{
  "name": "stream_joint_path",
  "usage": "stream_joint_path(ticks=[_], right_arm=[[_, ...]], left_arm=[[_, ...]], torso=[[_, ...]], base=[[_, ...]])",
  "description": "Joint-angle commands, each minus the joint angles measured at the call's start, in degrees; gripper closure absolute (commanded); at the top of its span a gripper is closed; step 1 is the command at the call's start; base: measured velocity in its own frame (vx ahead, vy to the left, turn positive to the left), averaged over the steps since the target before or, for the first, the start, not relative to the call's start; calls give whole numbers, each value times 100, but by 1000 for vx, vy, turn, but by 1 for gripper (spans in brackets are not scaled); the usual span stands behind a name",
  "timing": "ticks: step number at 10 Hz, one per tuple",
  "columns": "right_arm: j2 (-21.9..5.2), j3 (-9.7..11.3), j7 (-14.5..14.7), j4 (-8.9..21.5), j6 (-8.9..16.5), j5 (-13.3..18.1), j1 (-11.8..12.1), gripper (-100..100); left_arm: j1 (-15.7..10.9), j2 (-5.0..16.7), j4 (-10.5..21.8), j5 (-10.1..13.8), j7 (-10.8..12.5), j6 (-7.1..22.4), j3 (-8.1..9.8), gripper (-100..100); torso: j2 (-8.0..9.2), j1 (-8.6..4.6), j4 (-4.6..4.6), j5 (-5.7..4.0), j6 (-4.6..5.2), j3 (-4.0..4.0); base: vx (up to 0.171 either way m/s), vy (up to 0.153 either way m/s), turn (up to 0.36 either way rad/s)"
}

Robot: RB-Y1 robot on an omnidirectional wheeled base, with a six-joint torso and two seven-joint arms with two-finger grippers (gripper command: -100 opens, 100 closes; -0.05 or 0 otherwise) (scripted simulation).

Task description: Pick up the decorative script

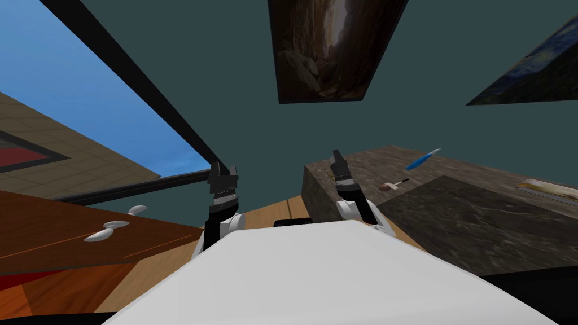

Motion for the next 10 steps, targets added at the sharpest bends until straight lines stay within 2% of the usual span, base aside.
stream_joint_path(ticks=[1, 5, 6, 10], right_arm=[[-139, -115, 65, 237, 82, 114, -228, -100], [-358, -327, 266, 813, 234, 445, -725, -100], [-358, -327, 266, 831, 234, 445, -725, -100], [-613, -486, 482, 1461, 329, 785, -1091, -100]], left_arm=[[0, 0, 0, 0, 0, 0, 0, 0], [0, 0, 0, 0, 0, 0, 0, 0], [0, 0, 0, 0, 0, 0, 0, 0], [0, 0, 0, 0, 0, 0, 0, 0]], torso=[[0, 0, 0, 0, 0, 0], [-2, -1, -1, 0, 0, -1], [-3, 1, -1, 0, 0, -2], [6, -8, 1, -2, 1, 3]], base=[[49, 41, 3], [50, 40, 6], [32, 30, 3], [29, 20, 8]])
